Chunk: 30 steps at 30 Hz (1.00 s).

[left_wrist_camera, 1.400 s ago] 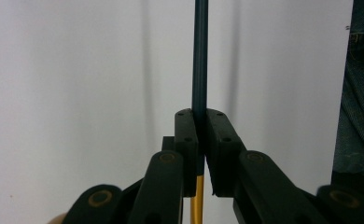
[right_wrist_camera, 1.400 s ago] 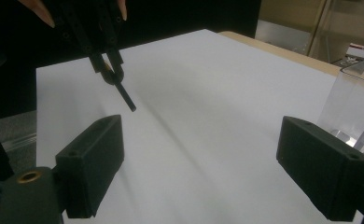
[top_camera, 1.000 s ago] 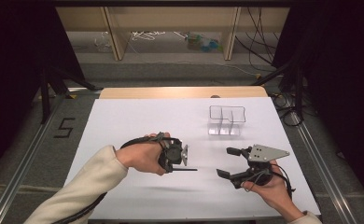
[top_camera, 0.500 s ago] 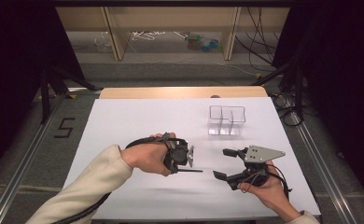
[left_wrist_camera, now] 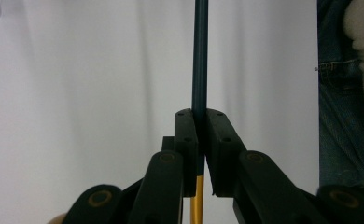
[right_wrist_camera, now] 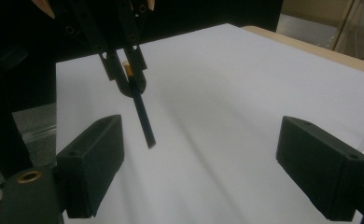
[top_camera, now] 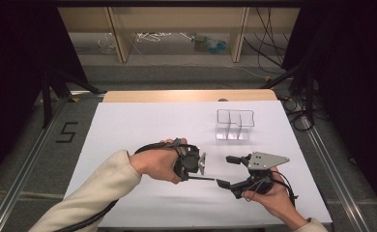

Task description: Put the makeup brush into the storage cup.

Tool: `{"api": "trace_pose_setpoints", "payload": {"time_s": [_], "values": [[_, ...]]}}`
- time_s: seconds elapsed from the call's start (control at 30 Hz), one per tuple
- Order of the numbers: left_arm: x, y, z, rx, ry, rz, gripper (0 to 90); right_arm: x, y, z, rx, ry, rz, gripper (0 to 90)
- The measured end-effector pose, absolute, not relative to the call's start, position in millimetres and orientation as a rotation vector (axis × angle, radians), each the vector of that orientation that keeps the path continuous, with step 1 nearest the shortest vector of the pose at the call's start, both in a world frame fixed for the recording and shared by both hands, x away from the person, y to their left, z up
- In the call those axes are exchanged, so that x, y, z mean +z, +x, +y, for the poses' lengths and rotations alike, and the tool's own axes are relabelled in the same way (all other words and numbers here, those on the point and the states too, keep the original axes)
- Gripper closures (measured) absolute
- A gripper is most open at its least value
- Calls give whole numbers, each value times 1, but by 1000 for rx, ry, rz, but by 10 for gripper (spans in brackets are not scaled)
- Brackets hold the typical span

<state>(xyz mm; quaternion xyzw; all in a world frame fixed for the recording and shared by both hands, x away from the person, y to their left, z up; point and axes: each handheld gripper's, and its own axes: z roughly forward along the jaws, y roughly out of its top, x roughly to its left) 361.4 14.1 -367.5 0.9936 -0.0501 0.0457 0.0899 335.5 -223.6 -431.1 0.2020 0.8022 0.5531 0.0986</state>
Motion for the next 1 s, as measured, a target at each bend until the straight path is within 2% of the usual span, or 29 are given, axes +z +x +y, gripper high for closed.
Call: {"api": "trace_pose_setpoints", "payload": {"time_s": [0.57, 1.0], "values": [[-365, 360, 6, 133, 2941, -165, 833, -434, 335, -214, 1659, 572, 2390, 169], [-362, 357, 2, 143, 2929, -193, 833, -435, 334, -209, 1618, 558, 2423, 257]]}}
